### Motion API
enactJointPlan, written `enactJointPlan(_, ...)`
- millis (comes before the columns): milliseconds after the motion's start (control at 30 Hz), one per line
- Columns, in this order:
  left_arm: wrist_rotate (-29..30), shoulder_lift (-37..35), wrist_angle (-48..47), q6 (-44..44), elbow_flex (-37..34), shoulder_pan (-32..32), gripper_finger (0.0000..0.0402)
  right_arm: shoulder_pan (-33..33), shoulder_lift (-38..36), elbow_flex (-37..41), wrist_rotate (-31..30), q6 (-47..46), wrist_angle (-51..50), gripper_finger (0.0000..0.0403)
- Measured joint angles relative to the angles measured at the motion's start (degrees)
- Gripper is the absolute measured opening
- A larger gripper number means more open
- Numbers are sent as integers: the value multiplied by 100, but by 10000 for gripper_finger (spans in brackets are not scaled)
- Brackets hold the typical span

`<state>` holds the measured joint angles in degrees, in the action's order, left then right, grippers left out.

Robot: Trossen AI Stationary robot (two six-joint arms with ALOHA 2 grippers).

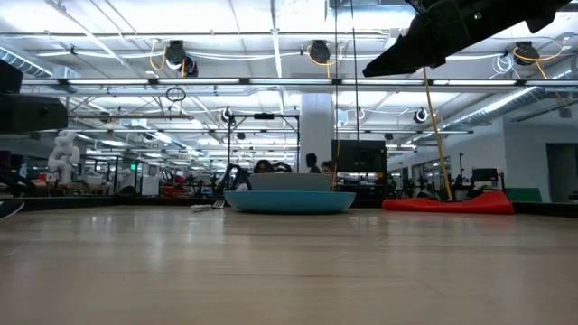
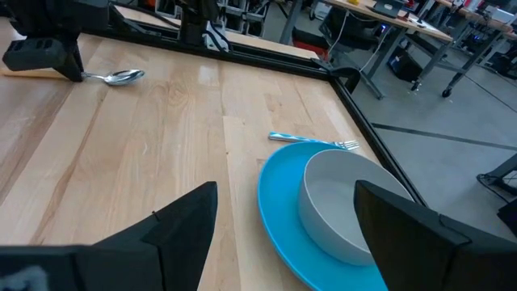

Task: Pick and place plate/cup/fork/spoon on tray
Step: Put the yellow spoon into the grey bowl

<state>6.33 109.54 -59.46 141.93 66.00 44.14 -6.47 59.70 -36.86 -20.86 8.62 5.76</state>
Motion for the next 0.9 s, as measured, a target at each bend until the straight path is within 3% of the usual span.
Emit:
enactJointPlan(467,-151,-42,46,2,-8,-63,85,1,-2,0,0,0,0,279)
enactJointPlan(900,142,-208,135,-166,-11,-179,102,0,-2,0,0,0,0,279)
